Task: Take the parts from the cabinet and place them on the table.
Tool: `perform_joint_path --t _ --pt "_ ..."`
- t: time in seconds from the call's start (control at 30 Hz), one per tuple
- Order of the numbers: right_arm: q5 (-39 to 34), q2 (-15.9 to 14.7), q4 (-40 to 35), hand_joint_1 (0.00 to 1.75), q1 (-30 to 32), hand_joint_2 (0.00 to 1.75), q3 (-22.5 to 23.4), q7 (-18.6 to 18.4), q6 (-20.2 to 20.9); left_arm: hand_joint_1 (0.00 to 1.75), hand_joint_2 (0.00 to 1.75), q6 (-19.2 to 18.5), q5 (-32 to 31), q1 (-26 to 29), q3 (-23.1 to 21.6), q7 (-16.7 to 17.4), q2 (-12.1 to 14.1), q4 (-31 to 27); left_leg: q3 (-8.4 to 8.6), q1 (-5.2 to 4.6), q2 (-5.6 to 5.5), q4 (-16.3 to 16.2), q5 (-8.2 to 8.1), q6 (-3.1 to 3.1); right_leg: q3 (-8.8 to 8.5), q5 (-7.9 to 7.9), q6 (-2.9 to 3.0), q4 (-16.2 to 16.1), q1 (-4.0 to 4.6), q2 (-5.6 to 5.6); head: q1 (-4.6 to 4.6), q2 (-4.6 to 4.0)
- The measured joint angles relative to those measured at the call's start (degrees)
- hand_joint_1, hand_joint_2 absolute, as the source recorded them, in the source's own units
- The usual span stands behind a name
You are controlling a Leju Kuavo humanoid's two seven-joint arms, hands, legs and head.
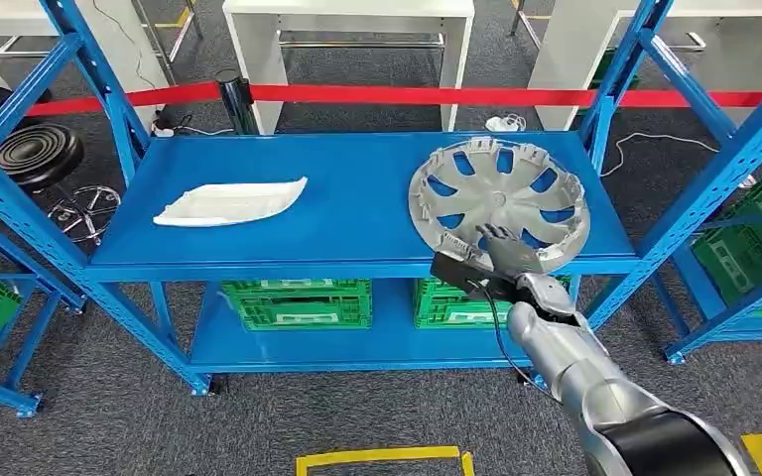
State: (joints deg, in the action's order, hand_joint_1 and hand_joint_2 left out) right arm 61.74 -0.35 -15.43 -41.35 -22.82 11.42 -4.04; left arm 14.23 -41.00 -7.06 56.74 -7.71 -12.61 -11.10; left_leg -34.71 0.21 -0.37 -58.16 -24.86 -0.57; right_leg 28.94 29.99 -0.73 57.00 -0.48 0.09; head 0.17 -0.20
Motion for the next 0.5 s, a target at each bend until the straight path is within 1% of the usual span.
perform_joint_path --t 0.03,0.07,0.13,0.2,0.33,0.5 --pt "0.65 0.02 0.0 1.54 -0.11 1.75 0.0 -1.07 0.54 0.0 0.0 0.0 0.0 0.0 0.0 0.0 0.0 0.0 0.01 0.0 0.0 0.0 0.0 0.0 -0.01 0.0 0.0 0.0 0.0 0.0 0.0 -0.02" --pt "1.39 0.02 0.0 1.75 -0.3 1.75 0.0 -2.22 1.23 0.0 0.0 0.0 0.0 0.0 0.0 0.0 0.0 0.0 0.01 0.0 0.0 0.0 0.0 0.0 0.0 0.0 0.0 0.0 0.0 0.0 0.0 0.0" --pt "2.41 0.07 0.02 1.75 -0.7 1.75 -0.09 -4.43 2.45 0.0 0.0 0.0 -0.02 -0.02 0.0 0.13 0.0 0.0 0.04 0.0 -0.02 0.0 0.0 0.0 0.0 0.0 0.0 0.0 0.0 -0.03 0.0 0.0" --pt "2.65 0.07 0.0 1.75 -0.92 1.75 -0.09 -5.47 3.15 0.0 0.0 0.0 -0.02 -0.01 0.02 0.28 -0.02 0.0 0.04 0.0 -0.04 0.0 0.0 0.0 -0.01 0.0 0.0 0.0 0.0 -0.06 0.0 0.0" --pt "3.39 0.07 0.02 1.75 -1.22 1.75 -0.15 -6.33 3.87 0.0 0.0 0.0 -0.04 -0.04 0.02 0.3 -0.04 0.0 0.04 0.0 -0.03 0.0 0.0 0.0 -0.02 0.0 0.0 0.0 -0.01 -0.04 0.0 0.0" --pt "3.61 0.07 0.0 1.75 -1.56 1.75 -0.2 -6.39 4.2 0.0 0.0 0.0 -0.18 -0.05 0.02 0.37 -0.09 0.0 0.06 0.0 -0.04 -0.01 0.0 0.01 -0.04 0.0 0.0 -0.01 -0.01 -0.05 0.0 0.0"
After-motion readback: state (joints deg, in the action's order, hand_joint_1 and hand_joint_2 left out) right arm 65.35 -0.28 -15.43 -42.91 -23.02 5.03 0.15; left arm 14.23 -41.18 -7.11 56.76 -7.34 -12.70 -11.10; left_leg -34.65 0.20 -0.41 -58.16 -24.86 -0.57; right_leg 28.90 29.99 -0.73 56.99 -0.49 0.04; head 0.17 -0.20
